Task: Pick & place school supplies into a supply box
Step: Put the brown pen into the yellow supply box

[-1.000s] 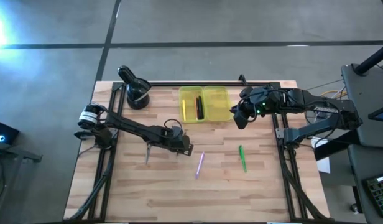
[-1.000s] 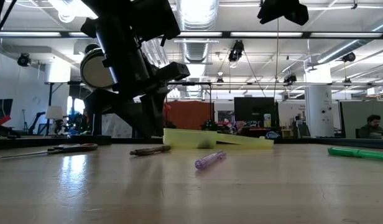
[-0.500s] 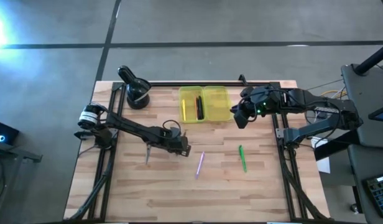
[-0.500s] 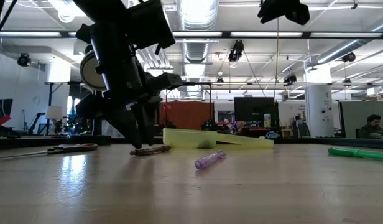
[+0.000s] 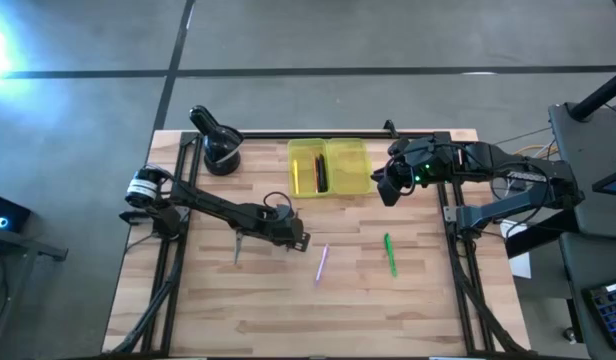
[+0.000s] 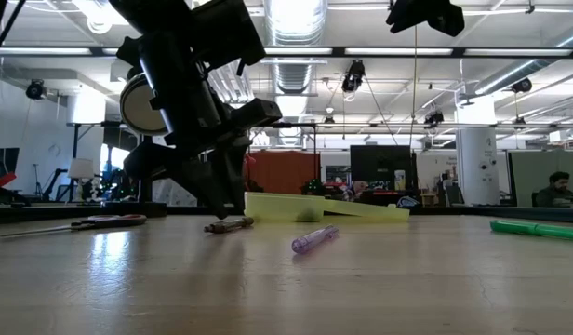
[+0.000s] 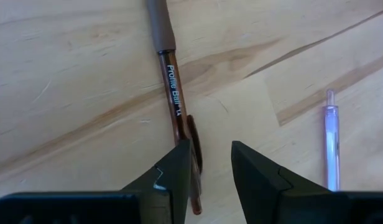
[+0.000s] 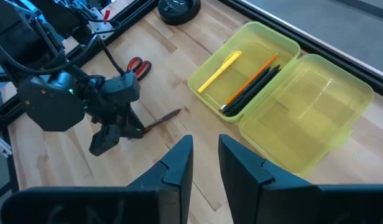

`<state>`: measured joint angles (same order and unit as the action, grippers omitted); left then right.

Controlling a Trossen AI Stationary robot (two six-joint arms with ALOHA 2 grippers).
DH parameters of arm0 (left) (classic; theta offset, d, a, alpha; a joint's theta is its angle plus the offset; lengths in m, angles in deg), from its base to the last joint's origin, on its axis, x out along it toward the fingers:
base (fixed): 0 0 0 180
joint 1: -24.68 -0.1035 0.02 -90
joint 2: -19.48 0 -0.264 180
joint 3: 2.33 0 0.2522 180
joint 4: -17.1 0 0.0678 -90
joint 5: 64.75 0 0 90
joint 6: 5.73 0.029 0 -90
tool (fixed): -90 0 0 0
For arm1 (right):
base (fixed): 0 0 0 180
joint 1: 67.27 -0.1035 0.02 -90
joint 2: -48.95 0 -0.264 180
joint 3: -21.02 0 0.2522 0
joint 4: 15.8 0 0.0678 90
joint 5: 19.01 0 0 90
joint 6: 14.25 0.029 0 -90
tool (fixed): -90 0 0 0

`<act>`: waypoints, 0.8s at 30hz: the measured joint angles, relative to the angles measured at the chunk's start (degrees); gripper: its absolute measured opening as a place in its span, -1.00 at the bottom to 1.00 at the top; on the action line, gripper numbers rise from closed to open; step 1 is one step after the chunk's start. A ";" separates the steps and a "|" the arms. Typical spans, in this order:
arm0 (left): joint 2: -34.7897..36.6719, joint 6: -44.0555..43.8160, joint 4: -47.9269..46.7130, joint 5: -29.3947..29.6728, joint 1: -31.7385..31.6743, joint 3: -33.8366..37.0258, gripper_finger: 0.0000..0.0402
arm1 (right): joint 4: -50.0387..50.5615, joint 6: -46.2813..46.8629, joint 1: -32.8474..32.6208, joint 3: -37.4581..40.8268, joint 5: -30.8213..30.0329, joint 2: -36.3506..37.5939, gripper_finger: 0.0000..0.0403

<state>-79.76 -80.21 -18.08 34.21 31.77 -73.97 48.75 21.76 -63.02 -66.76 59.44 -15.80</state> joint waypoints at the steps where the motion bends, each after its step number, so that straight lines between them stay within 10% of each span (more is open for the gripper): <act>1: 0.00 0.00 -0.01 -0.06 0.00 0.03 -0.51 | 0.00 0.01 0.01 0.00 0.00 0.00 -0.65; 24: -2.10 -0.63 0.36 -1.11 -0.04 0.06 -0.51 | 0.04 -0.02 0.02 0.00 -0.01 0.26 -0.68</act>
<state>-81.86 -80.84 -17.72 33.11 31.73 -73.92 48.79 21.74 -63.00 -66.76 59.43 -15.54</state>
